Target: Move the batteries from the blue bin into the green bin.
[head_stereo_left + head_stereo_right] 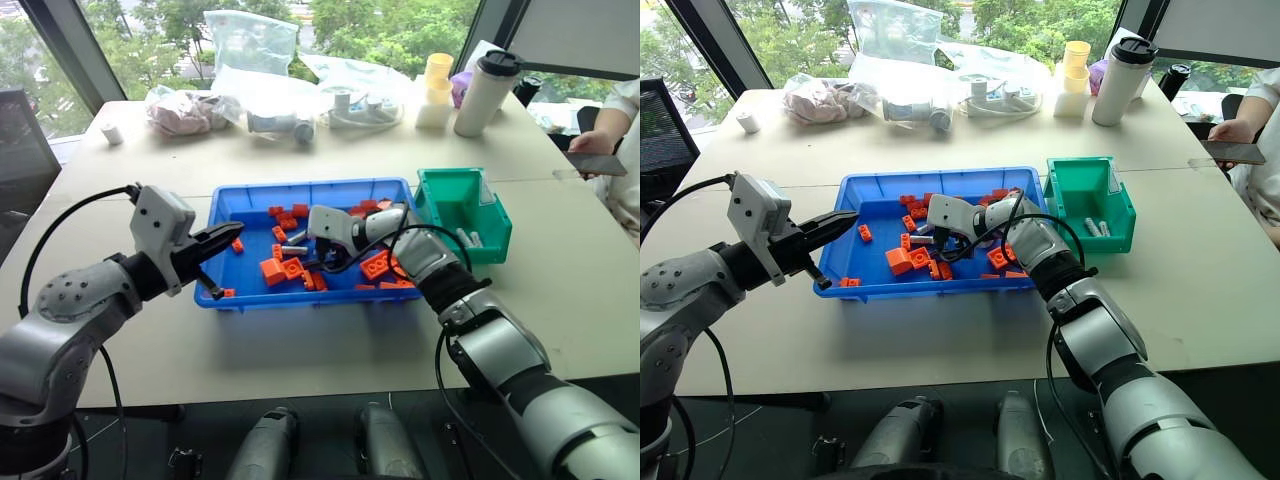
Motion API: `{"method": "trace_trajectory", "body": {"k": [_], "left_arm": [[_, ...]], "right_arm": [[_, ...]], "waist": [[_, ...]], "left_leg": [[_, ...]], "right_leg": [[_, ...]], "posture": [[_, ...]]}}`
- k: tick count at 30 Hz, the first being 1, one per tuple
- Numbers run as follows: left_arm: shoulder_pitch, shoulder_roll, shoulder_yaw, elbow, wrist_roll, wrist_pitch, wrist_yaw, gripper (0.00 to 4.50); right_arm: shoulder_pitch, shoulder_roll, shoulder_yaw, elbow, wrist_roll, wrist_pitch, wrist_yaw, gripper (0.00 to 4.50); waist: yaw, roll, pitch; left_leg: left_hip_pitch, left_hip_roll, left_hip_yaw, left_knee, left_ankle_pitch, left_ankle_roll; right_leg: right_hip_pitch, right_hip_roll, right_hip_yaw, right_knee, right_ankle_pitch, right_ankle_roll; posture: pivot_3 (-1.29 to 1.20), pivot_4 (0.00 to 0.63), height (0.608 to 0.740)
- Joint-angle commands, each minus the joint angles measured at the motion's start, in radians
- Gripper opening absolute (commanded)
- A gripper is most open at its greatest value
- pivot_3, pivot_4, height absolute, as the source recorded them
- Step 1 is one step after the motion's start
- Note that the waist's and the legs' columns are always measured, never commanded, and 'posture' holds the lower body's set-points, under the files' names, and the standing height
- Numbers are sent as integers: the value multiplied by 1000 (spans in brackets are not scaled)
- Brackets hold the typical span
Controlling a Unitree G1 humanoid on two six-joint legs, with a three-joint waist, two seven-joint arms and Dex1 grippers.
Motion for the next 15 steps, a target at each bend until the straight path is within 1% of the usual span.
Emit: {"method": "trace_trajectory", "body": {"k": [1,4,10,13,15], "left_arm": [[-1,1,25,-23,-5,-5,6,0],[0,3,24,-21,-5,-6,5,0],[-4,8,27,-16,-5,-7,1,0],[-5,9,26,-17,-4,-7,1,0],[-5,10,25,-17,-3,-8,0,0]], "right_arm": [[9,10,-3,-48,5,23,7,1574],[8,20,-3,-48,5,41,3,49],[-4,59,-15,-33,20,95,-2,15],[-18,39,-57,-94,48,136,-6,15],[-26,3,-90,-163,62,167,-5,15]], "waist": [[0,0,0],[0,0,0],[-1,0,0],[0,0,0],[3,0,0]], "left_leg": [[0,0,0,0,0,0],[0,0,1,0,0,0],[0,3,2,0,0,-1],[0,4,2,0,-1,-1],[-1,4,2,0,-1,-1]], "right_leg": [[0,0,0,0,0,0],[-1,0,0,0,0,0],[-1,3,1,0,1,-2],[-2,4,1,0,2,-2],[-2,4,1,0,2,-2]], "posture": [[0,150,740],[0,150,740],[0,150,740],[0,150,740],[0,150,740]]}}
